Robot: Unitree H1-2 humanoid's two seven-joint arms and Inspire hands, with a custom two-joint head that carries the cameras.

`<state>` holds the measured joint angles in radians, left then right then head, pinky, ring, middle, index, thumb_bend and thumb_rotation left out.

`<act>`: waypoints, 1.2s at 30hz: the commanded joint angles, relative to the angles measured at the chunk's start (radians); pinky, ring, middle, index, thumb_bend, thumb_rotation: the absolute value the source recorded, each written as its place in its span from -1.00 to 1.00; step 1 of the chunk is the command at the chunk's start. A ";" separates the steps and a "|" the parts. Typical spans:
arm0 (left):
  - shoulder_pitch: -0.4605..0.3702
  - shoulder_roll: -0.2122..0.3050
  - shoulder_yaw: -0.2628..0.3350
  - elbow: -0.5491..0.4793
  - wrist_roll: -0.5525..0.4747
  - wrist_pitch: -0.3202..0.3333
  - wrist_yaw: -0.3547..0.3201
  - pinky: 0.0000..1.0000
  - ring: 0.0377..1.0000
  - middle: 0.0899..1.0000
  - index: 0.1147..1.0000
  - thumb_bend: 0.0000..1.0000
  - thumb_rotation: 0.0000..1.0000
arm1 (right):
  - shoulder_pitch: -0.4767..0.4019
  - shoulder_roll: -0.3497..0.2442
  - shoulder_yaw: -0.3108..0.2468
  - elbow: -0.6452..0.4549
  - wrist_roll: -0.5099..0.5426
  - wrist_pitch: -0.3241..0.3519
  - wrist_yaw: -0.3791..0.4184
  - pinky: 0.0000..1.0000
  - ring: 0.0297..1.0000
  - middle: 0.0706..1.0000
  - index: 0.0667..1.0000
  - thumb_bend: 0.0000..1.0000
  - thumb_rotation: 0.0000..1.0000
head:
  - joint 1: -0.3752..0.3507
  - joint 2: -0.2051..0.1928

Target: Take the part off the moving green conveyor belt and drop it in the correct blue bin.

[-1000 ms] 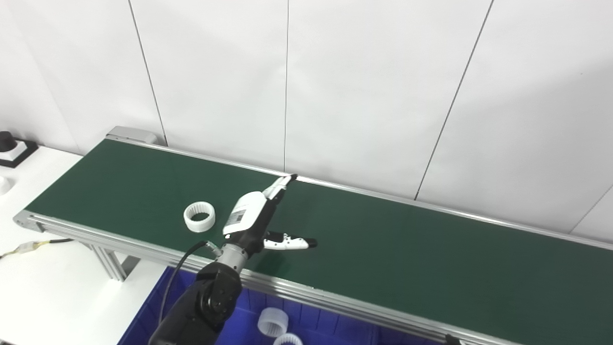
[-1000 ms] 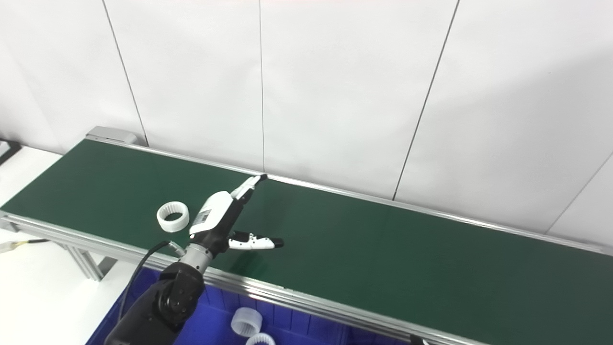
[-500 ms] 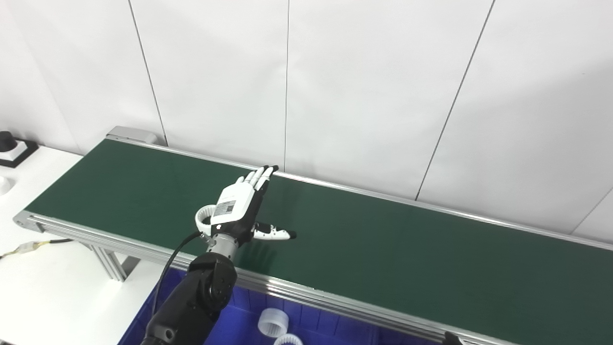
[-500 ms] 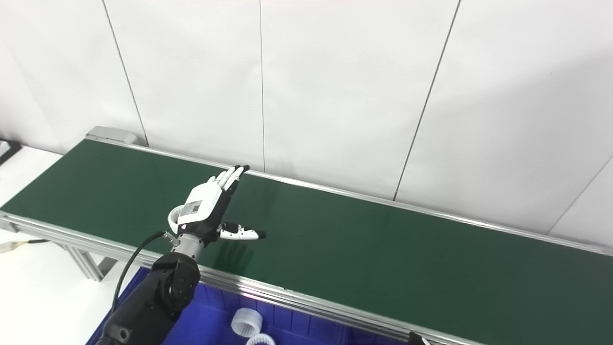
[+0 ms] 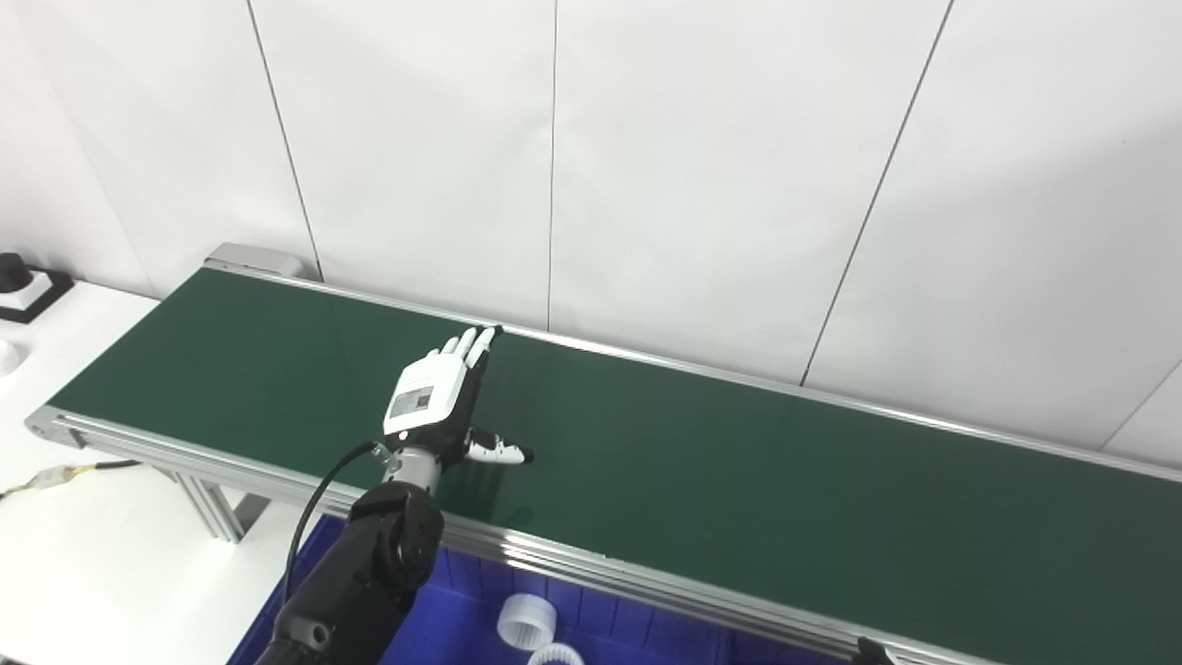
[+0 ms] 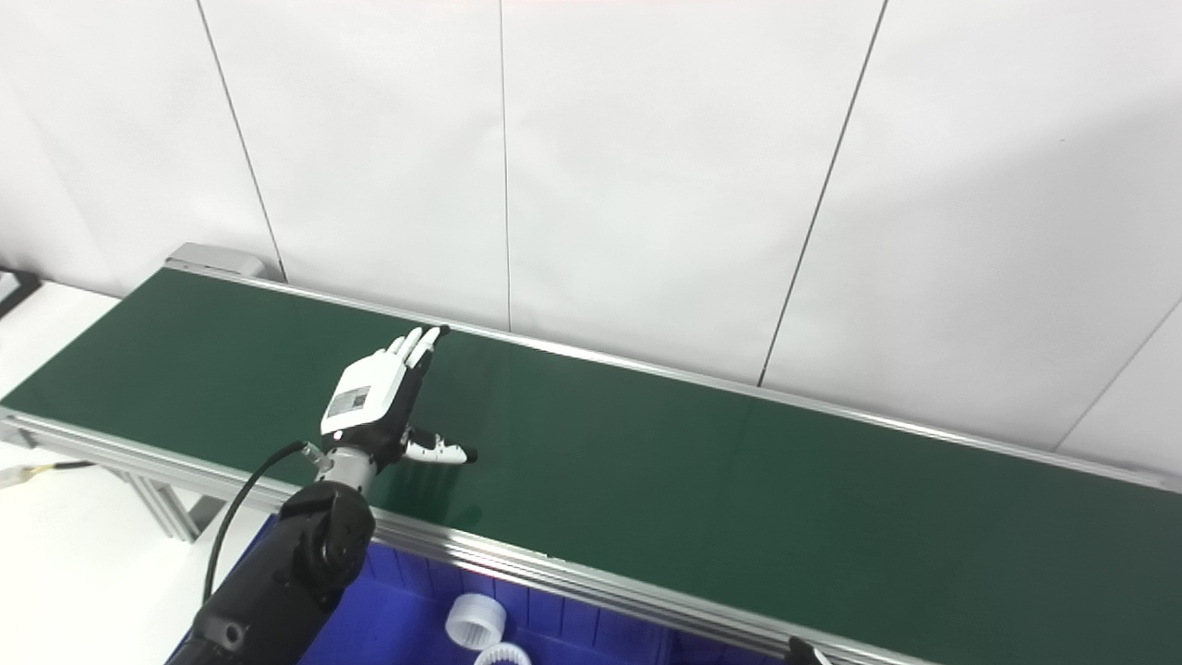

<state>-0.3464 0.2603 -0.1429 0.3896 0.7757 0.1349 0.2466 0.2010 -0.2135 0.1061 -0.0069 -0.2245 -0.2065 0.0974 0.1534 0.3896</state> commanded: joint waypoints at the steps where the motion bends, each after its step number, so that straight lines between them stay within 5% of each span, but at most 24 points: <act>1: -0.050 0.027 0.003 0.005 -0.007 -0.002 0.036 0.97 0.97 1.00 0.91 0.60 -0.69 | -0.005 -0.003 -0.003 -0.025 0.011 -0.052 -0.008 0.49 0.67 0.74 0.80 0.44 -0.61 | 0.000 0.001; 14: -0.072 0.035 0.001 0.111 -0.008 0.002 0.074 1.00 0.97 0.99 0.89 0.59 -0.73 | 0.001 -0.002 -0.003 -0.032 0.008 -0.055 -0.010 0.50 0.66 0.74 0.79 0.44 -0.63 | -0.002 0.004; 25: -0.070 0.040 -0.007 0.130 -0.017 0.023 0.078 0.98 0.95 0.98 0.85 0.45 -0.96 | 0.004 -0.002 -0.003 -0.044 0.004 -0.044 -0.009 0.50 0.67 0.75 0.79 0.44 -0.65 | -0.003 0.006; 35: -0.065 0.026 0.015 0.130 -0.111 0.017 0.045 0.30 0.51 0.70 0.62 0.22 -1.00 | 0.005 -0.001 -0.004 -0.041 0.013 -0.053 -0.008 0.52 0.68 0.75 0.81 0.42 -0.66 | -0.001 0.008; 36: -0.064 0.024 0.020 0.131 -0.134 0.001 0.039 0.03 0.15 0.53 0.53 0.05 -1.00 | 0.005 -0.002 -0.004 -0.040 0.013 -0.056 -0.008 0.51 0.67 0.75 0.81 0.42 -0.66 | -0.001 0.008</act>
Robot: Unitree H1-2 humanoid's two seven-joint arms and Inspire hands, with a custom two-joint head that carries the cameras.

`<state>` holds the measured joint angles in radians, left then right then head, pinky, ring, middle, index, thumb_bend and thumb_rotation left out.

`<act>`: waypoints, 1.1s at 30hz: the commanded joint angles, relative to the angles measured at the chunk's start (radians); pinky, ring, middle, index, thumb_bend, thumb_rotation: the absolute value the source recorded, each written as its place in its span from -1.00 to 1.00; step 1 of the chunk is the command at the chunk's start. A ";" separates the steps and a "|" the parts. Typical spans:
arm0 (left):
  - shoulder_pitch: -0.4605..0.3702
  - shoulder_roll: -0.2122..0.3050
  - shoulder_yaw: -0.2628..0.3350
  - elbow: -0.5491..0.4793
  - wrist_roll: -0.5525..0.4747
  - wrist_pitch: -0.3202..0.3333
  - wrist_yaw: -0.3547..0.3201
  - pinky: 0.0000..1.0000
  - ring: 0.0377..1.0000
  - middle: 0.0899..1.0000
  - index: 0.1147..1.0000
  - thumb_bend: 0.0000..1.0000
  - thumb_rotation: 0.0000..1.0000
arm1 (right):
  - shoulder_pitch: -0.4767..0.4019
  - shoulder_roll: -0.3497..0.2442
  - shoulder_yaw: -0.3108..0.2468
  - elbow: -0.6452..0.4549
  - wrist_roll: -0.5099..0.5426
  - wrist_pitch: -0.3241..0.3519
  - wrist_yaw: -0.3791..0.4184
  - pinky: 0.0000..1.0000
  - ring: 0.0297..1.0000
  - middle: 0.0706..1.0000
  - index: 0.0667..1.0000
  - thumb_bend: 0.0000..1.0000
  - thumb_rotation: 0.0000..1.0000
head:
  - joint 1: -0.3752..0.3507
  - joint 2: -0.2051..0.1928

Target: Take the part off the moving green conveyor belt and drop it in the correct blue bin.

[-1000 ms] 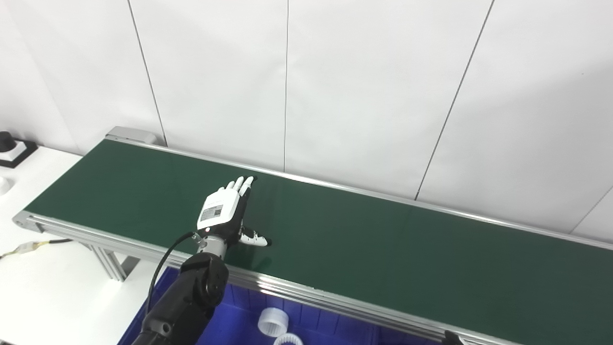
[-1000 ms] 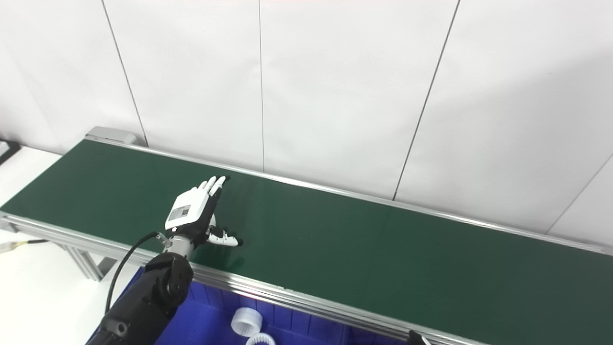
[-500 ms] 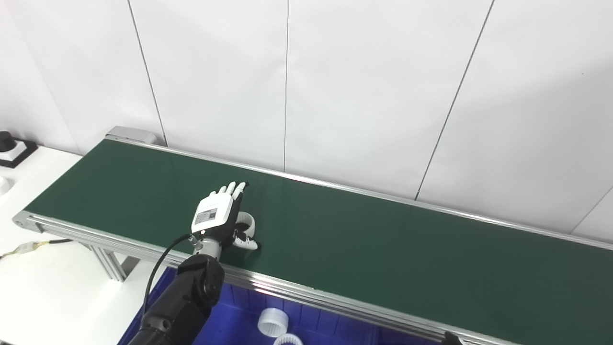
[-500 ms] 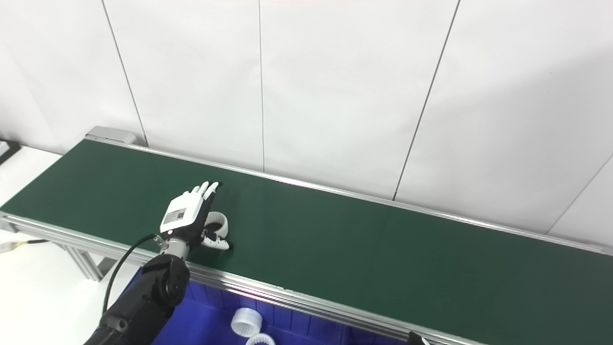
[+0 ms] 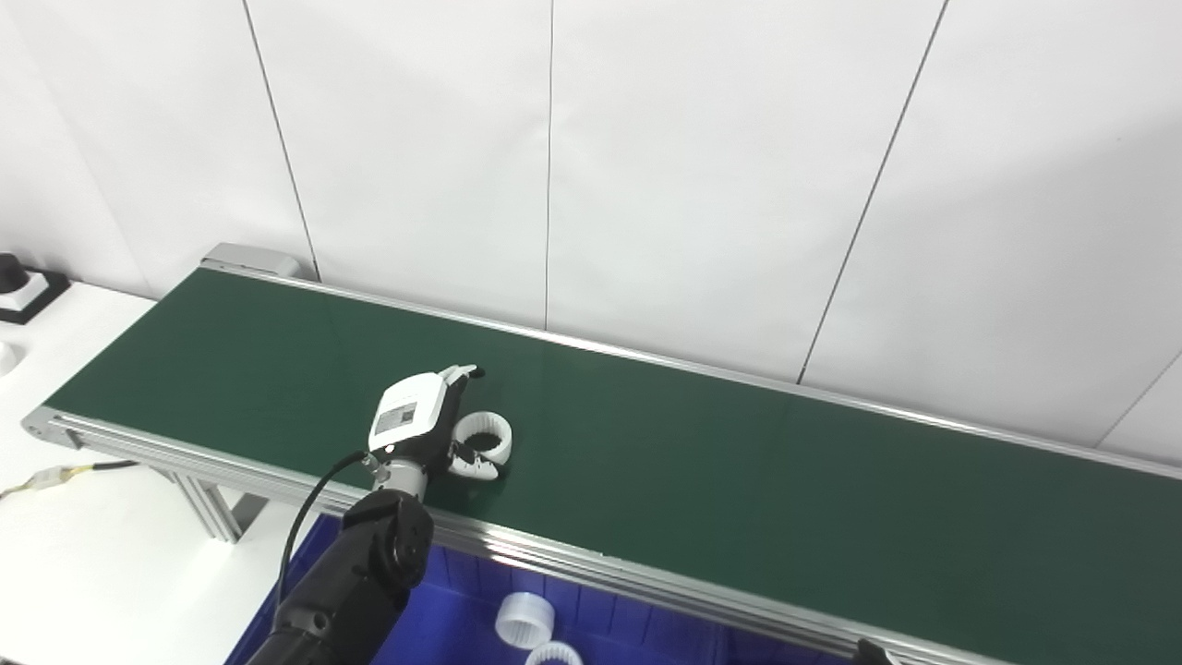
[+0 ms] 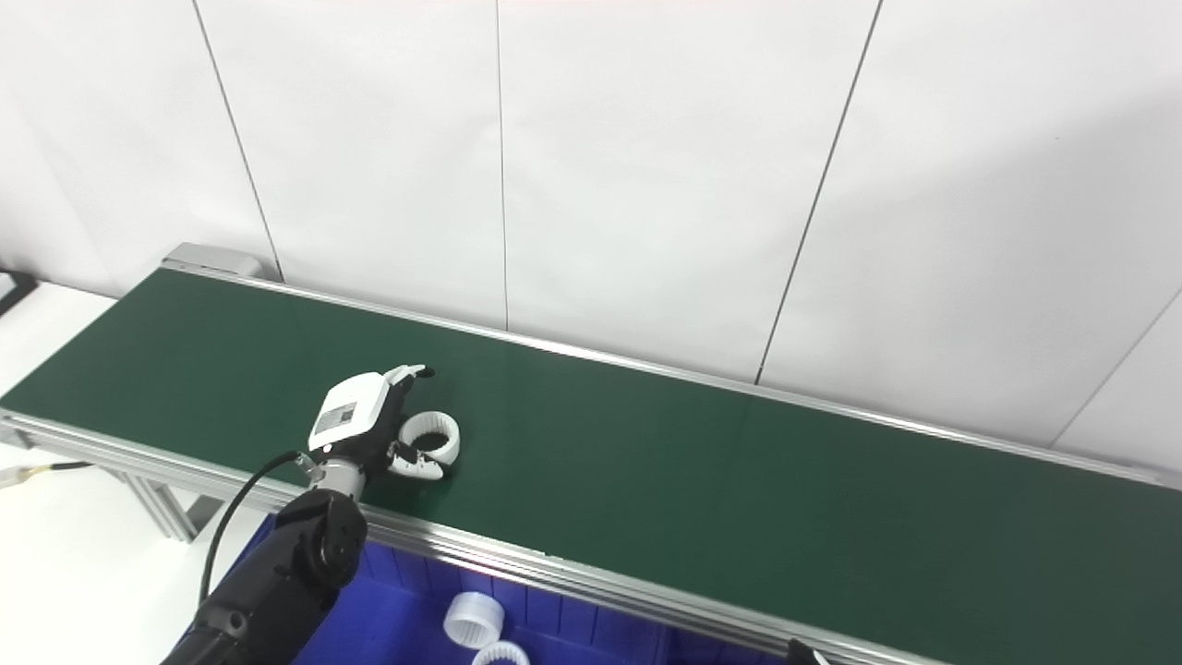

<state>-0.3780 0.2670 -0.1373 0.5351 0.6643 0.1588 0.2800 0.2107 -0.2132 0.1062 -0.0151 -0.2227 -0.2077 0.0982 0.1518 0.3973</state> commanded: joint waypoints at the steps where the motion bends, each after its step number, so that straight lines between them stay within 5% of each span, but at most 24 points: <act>1: -0.031 0.018 0.019 -0.010 -0.056 -0.056 -0.008 -0.06 0.03 0.47 0.50 0.00 -1.00 | -0.005 -0.002 -0.004 -0.032 0.014 -0.058 -0.008 0.51 0.67 0.75 0.80 0.42 -0.66 | 0.001 0.003; 3: -0.028 0.016 0.025 -0.012 -0.114 -0.101 -0.043 -0.10 -0.12 0.18 0.21 -0.05 -1.00 | -0.004 -0.002 -0.005 -0.033 0.016 -0.061 -0.009 0.50 0.67 0.75 0.80 0.43 -0.60 | 0.001 0.004; 6: -0.024 0.009 0.020 -0.028 -0.166 -0.116 -0.097 -0.26 -0.19 -0.01 0.09 -0.02 -1.00 | -0.001 0.000 -0.007 -0.038 0.021 -0.054 -0.009 0.50 0.67 0.75 0.80 0.43 -0.59 | 0.002 0.006; 12: -0.023 0.008 -0.016 -0.031 -0.218 -0.163 -0.162 -0.19 -0.15 -0.10 -0.14 -0.03 -1.00 | 0.003 0.003 -0.008 -0.049 0.015 -0.046 -0.014 0.52 0.68 0.75 0.79 0.43 -0.59 | 0.001 0.011; 23: -0.018 0.011 -0.034 -0.036 -0.214 -0.141 -0.166 -0.32 -0.16 -0.07 -0.15 -0.09 -1.00 | -0.002 0.006 -0.009 -0.044 0.017 -0.047 -0.014 0.52 0.68 0.75 0.80 0.44 -0.56 | 0.001 0.009; 27: 0.006 0.008 -0.010 -0.062 -0.226 -0.199 -0.119 -0.33 -0.17 -0.07 -0.14 -0.09 -1.00 | -0.002 0.004 -0.008 -0.039 0.019 -0.057 -0.013 0.51 0.67 0.74 0.80 0.43 -0.55 | -0.004 0.015; 33: 0.092 -0.008 0.029 -0.236 -0.226 -0.273 -0.057 -0.36 -0.21 -0.07 -0.11 -0.09 -1.00 | 0.006 0.005 -0.011 -0.066 0.009 -0.015 -0.011 0.53 0.68 0.74 0.80 0.44 -0.56 | -0.007 0.023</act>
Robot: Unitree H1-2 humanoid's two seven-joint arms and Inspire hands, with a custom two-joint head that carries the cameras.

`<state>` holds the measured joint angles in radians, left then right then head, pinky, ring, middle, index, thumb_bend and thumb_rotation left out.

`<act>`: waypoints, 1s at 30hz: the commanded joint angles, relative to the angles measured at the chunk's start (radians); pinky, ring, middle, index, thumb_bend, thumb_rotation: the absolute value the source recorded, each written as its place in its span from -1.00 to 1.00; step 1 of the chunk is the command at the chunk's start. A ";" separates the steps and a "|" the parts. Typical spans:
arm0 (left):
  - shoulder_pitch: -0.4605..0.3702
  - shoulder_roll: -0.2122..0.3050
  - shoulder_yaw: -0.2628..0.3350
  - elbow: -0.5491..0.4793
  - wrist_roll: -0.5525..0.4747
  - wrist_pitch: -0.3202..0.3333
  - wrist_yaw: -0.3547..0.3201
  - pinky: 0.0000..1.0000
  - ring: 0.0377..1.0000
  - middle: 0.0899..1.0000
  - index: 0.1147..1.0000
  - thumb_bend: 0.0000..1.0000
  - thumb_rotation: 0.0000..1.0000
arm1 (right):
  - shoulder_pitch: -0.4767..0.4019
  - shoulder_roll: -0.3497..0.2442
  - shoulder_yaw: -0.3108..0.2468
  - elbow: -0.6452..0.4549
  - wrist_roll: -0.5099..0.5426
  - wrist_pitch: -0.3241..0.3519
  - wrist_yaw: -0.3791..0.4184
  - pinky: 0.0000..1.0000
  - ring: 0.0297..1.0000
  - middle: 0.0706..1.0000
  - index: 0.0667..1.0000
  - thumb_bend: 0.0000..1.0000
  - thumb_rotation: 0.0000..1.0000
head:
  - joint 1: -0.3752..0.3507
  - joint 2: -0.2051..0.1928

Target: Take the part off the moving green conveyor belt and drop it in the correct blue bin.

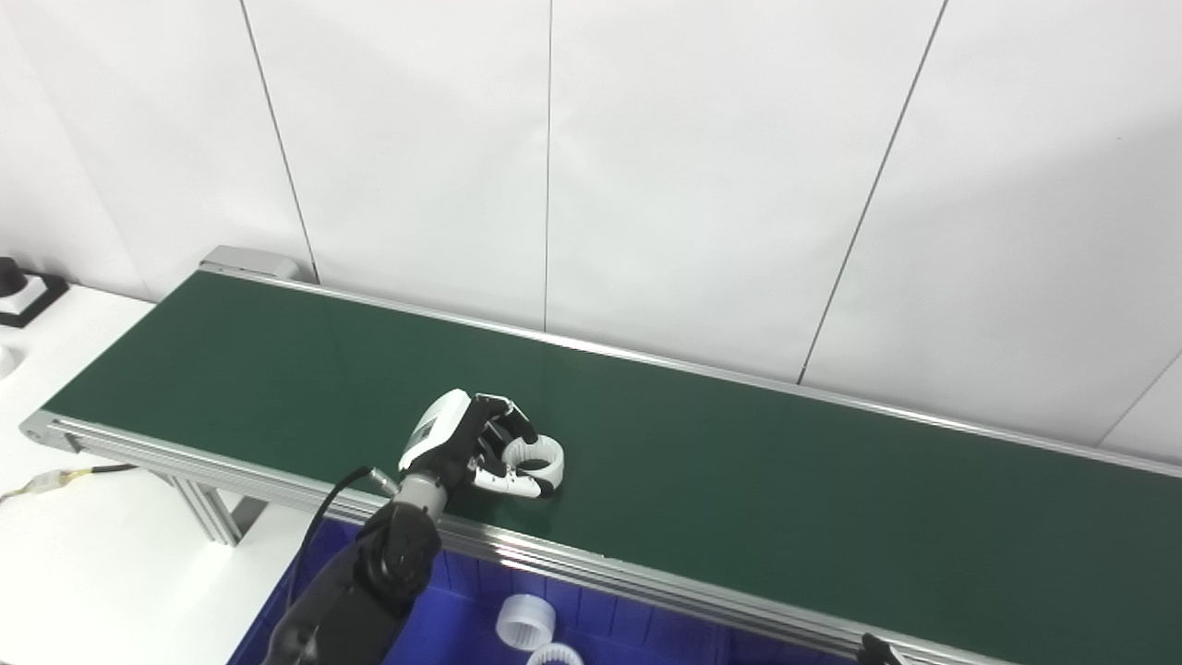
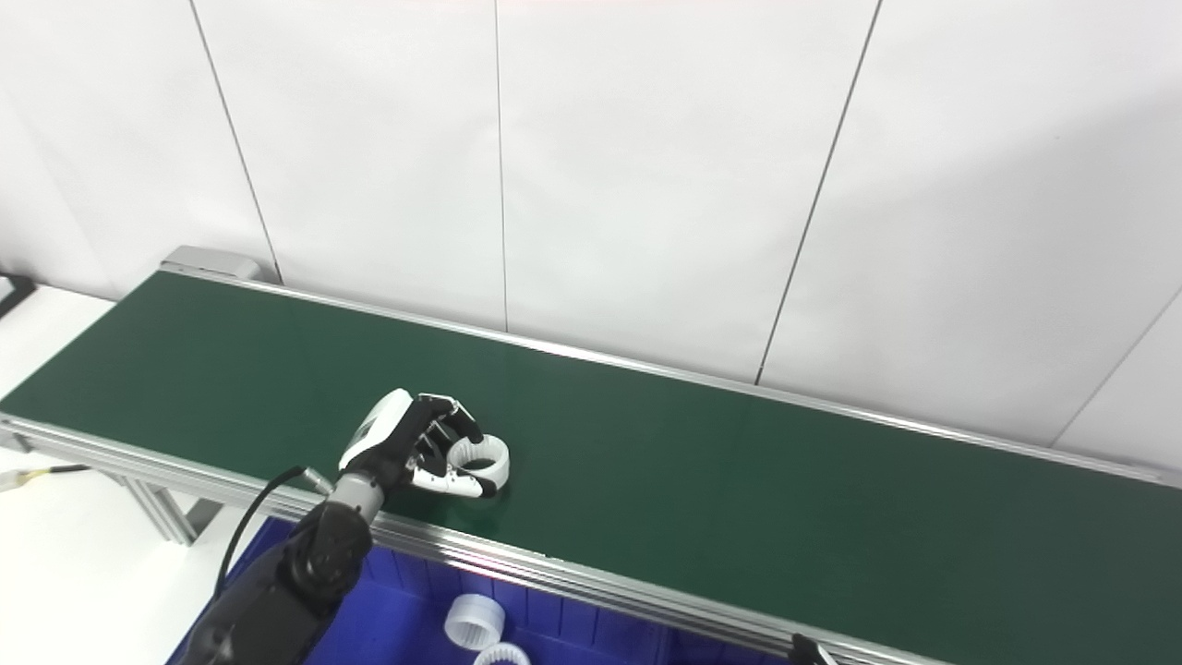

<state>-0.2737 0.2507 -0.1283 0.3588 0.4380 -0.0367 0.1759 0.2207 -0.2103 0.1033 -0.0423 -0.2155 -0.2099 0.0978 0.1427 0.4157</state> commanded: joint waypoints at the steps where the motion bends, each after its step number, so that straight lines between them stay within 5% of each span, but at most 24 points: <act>1: 0.002 0.008 0.022 -0.082 -0.002 -0.106 0.055 -0.37 -0.20 -0.05 -0.12 -0.10 -1.00 | -0.004 0.002 -0.008 -0.042 0.001 -0.008 -0.010 0.53 0.68 0.74 0.79 0.45 -0.57 | 0.002 0.004; 5: 0.069 -0.004 0.037 -0.188 -0.001 -0.193 0.084 -0.36 -0.22 -0.04 -0.14 -0.10 -1.00 | -0.003 0.002 -0.007 -0.049 0.000 -0.005 -0.008 0.53 0.68 0.74 0.78 0.46 -0.57 | -0.008 0.017; 11: 0.172 -0.027 0.028 -0.331 0.009 -0.208 0.058 -0.28 -0.13 -0.12 -0.15 -0.08 -1.00 | 0.002 0.002 -0.006 -0.065 -0.022 -0.003 -0.012 0.49 0.66 0.73 0.78 0.42 -0.60 | -0.031 0.044; 23: 0.353 -0.018 -0.045 -0.497 0.096 -0.173 -0.069 -0.28 -0.15 -0.09 -0.11 -0.08 -1.00 | 0.026 0.016 -0.001 -0.140 -0.043 0.043 -0.003 0.53 0.69 0.77 0.82 0.36 -0.49 | -0.120 0.159; 30: 0.395 0.027 -0.079 -0.522 0.076 -0.184 -0.175 -0.30 -0.14 -0.08 -0.09 -0.08 -1.00 | 0.029 0.027 0.000 -0.162 -0.056 0.073 -0.005 0.57 0.72 0.78 0.84 0.43 -0.18 | -0.162 0.228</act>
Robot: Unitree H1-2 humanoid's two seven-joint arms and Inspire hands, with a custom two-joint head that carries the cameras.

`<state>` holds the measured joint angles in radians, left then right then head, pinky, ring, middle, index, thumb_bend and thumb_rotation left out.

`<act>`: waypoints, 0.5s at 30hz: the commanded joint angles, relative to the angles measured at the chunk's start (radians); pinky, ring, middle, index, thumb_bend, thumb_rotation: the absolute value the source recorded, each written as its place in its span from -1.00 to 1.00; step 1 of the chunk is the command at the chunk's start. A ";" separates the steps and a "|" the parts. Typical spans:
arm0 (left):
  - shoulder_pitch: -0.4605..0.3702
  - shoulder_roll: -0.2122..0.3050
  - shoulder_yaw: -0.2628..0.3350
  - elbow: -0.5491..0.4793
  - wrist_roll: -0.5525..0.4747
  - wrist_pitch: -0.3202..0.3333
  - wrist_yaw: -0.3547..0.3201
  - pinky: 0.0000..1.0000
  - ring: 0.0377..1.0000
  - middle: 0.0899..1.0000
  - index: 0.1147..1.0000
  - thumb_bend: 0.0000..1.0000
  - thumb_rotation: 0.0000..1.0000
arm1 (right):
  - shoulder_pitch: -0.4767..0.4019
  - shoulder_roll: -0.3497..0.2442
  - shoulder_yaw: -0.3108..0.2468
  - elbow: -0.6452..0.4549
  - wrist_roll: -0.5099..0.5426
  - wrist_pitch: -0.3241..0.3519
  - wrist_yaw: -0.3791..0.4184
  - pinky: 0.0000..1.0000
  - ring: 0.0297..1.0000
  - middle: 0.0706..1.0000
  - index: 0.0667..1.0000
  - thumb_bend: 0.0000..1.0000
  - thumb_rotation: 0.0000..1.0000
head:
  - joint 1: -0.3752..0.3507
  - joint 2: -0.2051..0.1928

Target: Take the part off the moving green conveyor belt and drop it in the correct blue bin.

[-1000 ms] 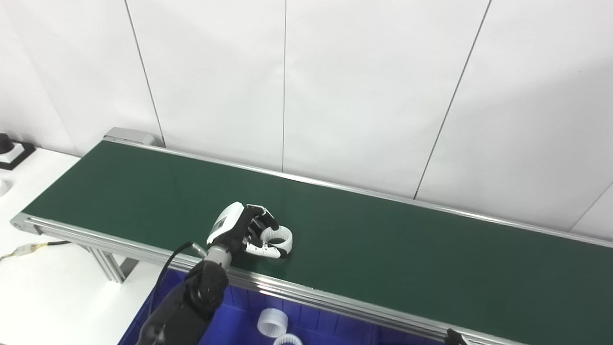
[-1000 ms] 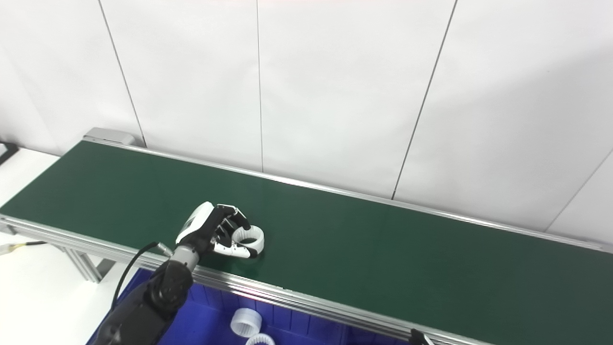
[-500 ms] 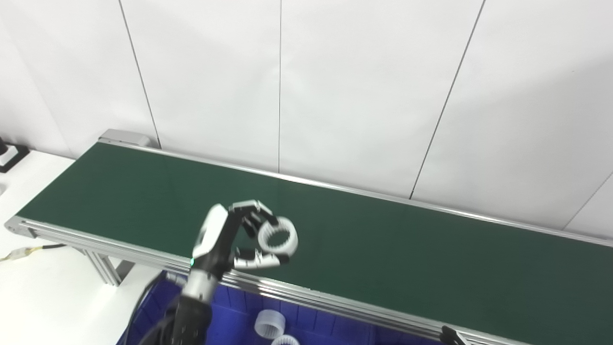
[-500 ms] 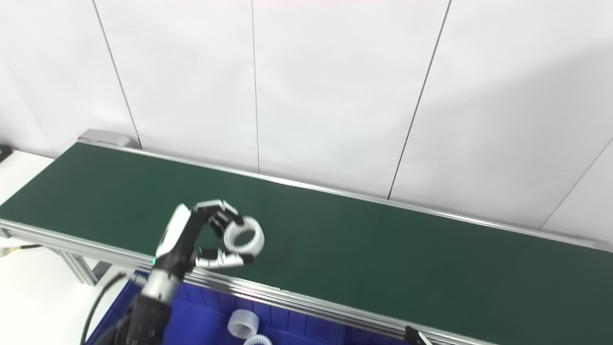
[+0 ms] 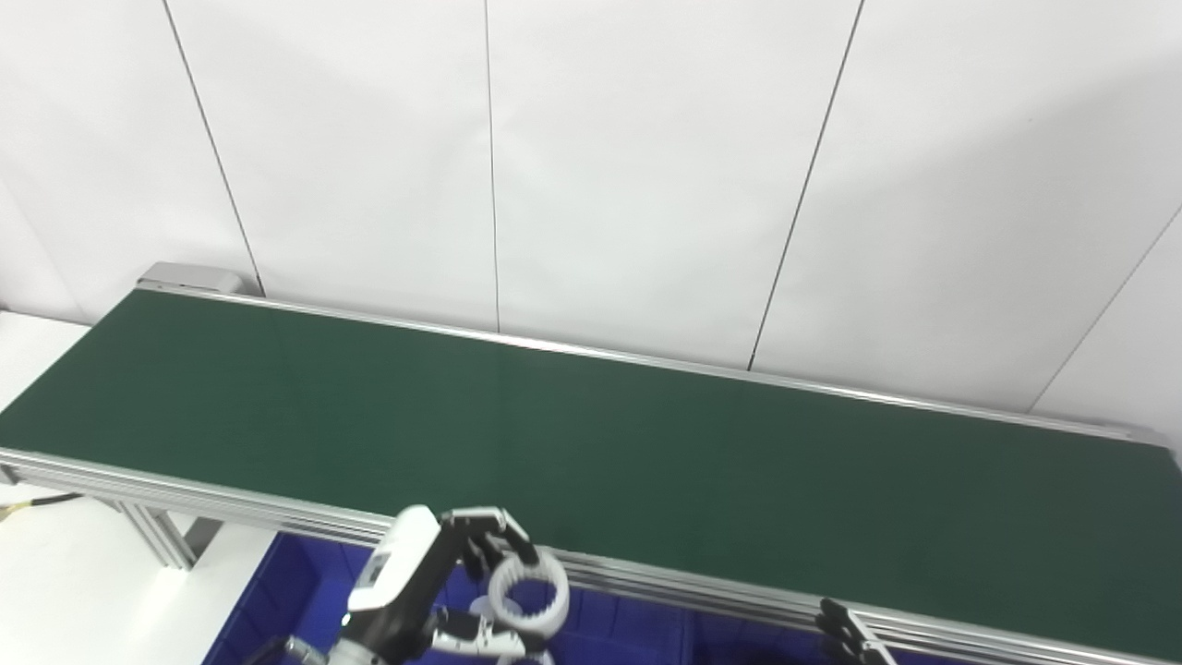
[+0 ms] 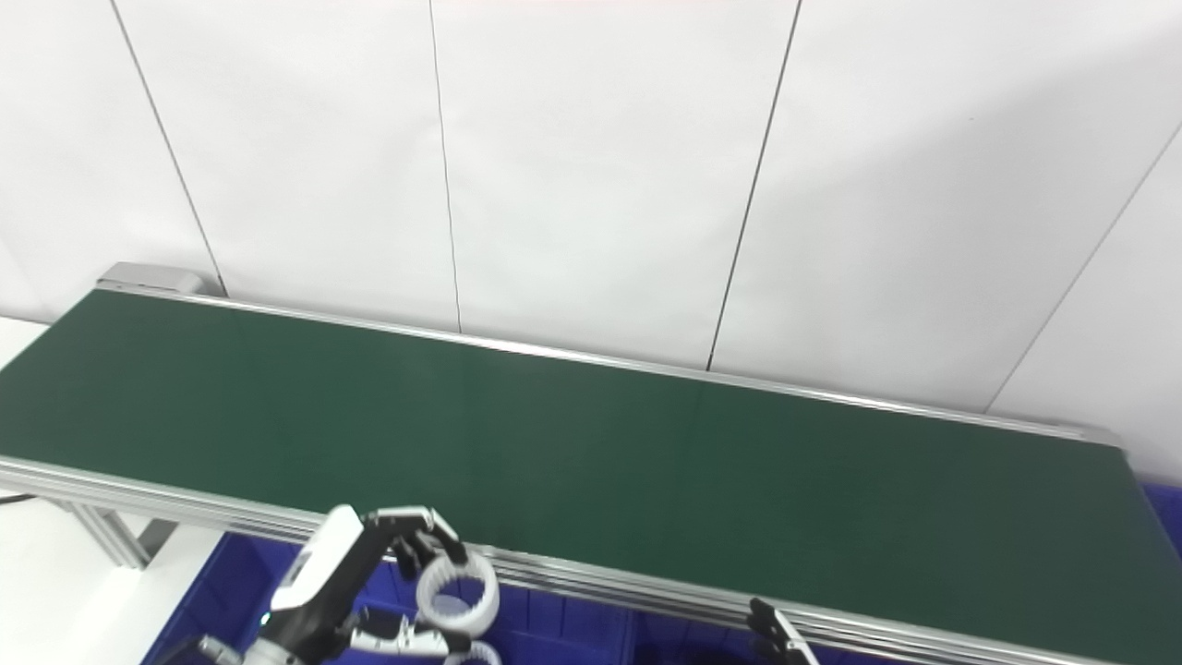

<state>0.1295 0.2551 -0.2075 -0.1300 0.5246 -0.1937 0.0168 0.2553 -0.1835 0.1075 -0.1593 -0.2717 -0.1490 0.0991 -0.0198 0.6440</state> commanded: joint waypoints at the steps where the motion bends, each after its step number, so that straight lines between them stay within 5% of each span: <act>1: -0.006 0.033 -0.009 -0.033 -0.006 -0.031 -0.032 -0.30 -0.14 -0.08 -0.09 -0.08 -1.00 | -0.007 0.001 -0.004 -0.048 -0.006 0.019 -0.005 0.57 0.71 0.78 0.84 0.44 -0.16 | -0.009 0.018; 8: -0.007 0.082 -0.056 -0.108 0.051 0.070 -0.187 -0.30 -0.18 -0.04 0.03 -0.08 -1.00 | -0.024 -0.001 -0.005 -0.081 -0.003 0.063 0.009 0.57 0.72 0.80 0.86 0.50 0.01 | -0.046 0.130; 13: -0.016 0.104 -0.085 -0.160 0.115 0.138 -0.289 -0.18 -0.12 -0.10 0.11 -0.07 -1.00 | -0.033 0.002 -0.007 -0.109 0.006 0.100 0.016 0.56 0.70 0.77 0.84 0.53 0.01 | -0.052 0.168; 15: -0.016 0.109 -0.095 -0.173 0.150 0.158 -0.313 0.06 -0.15 -0.08 0.11 -0.02 -1.00 | -0.034 0.000 -0.007 -0.116 0.008 0.108 0.019 0.56 0.70 0.78 0.84 0.54 0.02 | -0.052 0.177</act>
<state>0.1294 0.3500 -0.3047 -0.2606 0.6470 -0.0521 -0.2850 0.2286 -0.1833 0.1056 -0.2290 -0.2731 -0.0466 0.1184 -0.0736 0.8115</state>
